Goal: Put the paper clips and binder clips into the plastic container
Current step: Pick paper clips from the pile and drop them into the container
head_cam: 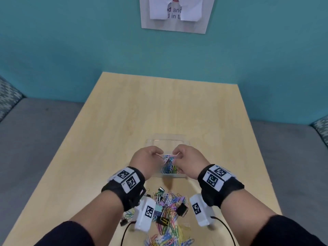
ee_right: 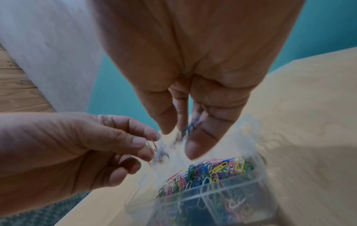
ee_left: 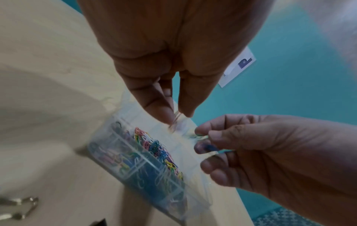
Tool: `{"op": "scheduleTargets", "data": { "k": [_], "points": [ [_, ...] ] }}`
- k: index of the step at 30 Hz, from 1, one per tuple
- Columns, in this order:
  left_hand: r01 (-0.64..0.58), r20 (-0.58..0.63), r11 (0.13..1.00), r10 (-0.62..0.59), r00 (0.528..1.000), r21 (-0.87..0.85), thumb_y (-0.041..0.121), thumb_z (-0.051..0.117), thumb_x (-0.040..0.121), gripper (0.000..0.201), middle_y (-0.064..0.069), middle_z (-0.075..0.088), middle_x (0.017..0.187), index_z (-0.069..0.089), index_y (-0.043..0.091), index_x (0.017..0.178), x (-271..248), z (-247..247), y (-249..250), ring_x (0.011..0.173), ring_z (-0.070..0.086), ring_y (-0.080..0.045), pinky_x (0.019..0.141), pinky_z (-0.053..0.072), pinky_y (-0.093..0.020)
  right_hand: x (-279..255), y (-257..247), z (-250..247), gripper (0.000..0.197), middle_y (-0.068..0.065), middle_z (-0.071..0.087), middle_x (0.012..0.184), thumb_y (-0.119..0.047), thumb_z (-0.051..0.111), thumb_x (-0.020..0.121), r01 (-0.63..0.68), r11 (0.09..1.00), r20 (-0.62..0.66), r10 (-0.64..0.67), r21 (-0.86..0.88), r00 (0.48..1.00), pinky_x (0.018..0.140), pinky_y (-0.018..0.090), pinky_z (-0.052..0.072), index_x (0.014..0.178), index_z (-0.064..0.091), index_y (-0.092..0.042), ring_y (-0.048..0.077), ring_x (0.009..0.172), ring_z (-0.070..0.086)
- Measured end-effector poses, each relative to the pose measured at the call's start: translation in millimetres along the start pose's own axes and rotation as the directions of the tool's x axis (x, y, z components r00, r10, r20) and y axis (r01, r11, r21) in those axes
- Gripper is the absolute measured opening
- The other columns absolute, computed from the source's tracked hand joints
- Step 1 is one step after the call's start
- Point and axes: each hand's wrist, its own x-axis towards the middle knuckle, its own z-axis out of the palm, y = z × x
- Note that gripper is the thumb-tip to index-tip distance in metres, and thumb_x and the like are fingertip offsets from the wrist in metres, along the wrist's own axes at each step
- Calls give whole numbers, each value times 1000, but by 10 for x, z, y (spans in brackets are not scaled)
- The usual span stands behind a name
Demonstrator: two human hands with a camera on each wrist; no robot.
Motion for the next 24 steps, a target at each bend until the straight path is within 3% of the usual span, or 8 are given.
{"op": "scheduleTargets", "data": {
  "k": [3, 6, 8, 10, 12, 16, 19, 24],
  "points": [
    [-22, -84, 996, 29, 996, 83, 8, 64, 83, 19, -2, 60, 81, 65, 22, 96, -144, -171, -51, 57, 61, -18, 60, 54, -31, -188, 123, -96, 36, 2, 55, 117, -24, 54, 92, 33, 980, -73, -48, -195, 996, 82, 29, 46, 128, 52, -21, 20, 98, 59],
    [-40, -151, 988, 63, 987, 150, 8, 60, 84, 17, 3, 61, 85, 64, 24, 88, -568, -367, -278, 65, 62, -14, 64, 56, -33, -650, 376, -79, 25, -5, 55, 110, -24, 51, 93, 93, 973, -89, -114, -213, 989, 84, 29, 45, 117, 56, -26, 14, 95, 57],
    [-116, -61, 930, 146, 987, 348, 13, 58, 85, 15, 10, 59, 83, 61, 28, 82, -976, -420, -550, 68, 60, -7, 66, 51, -29, -1006, 626, 41, 14, -6, 52, 100, -25, 47, 91, 150, 929, 75, -133, -339, 988, 79, 32, 45, 102, 54, -28, 15, 87, 54],
    [-297, 178, 764, 238, 955, 573, 20, 49, 84, 14, 15, 50, 83, 59, 30, 82, -1402, -346, -825, 68, 55, -5, 61, 48, -26, -1361, 866, 246, 7, -6, 50, 93, -27, 43, 86, 263, 833, 268, -144, -486, 953, 71, 33, 44, 91, 47, -29, 17, 84, 52],
    [-437, 435, 588, 156, 887, 680, 24, 45, 75, 14, 13, 38, 82, 58, 29, 78, -1769, -154, -1062, 65, 47, -10, 47, 46, -24, -1666, 1041, 464, 6, -5, 52, 80, -28, 46, 72, 339, 718, 389, -102, -607, 915, 53, 27, 40, 78, 46, -28, 17, 69, 54],
    [-579, 538, 339, 216, 815, 742, 27, 48, 62, 14, 1, 48, 77, 59, 22, 69, -2068, 308, -1374, 68, 35, -18, 33, 39, -25, -1847, 1159, 915, 17, -4, 56, 71, -33, 59, 52, 457, 500, 426, -183, -735, 886, 42, 23, 37, 68, 58, -27, 17, 59, 54],
    [-520, 444, 328, 281, 851, 789, 23, 53, 62, 15, -1, 47, 83, 59, 20, 76, -2013, 480, -1326, 69, 47, -21, 40, 45, -27, -1762, 1036, 1114, 31, -2, 55, 81, -30, 66, 57, 489, 547, 401, -282, -679, 872, 52, 29, 46, 83, 49, -27, 21, 73, 54],
    [-318, 221, 551, 237, 946, 771, 28, 77, 61, 41, 2, 46, 95, 49, 22, 90, -1975, 404, -1231, 80, 42, -19, 58, 45, -28, -1791, 929, 1134, 26, -2, 47, 99, -27, 60, 75, 324, 750, 214, -244, -576, 946, 65, 34, 49, 97, 46, -26, 23, 87, 52]
  ]
}}
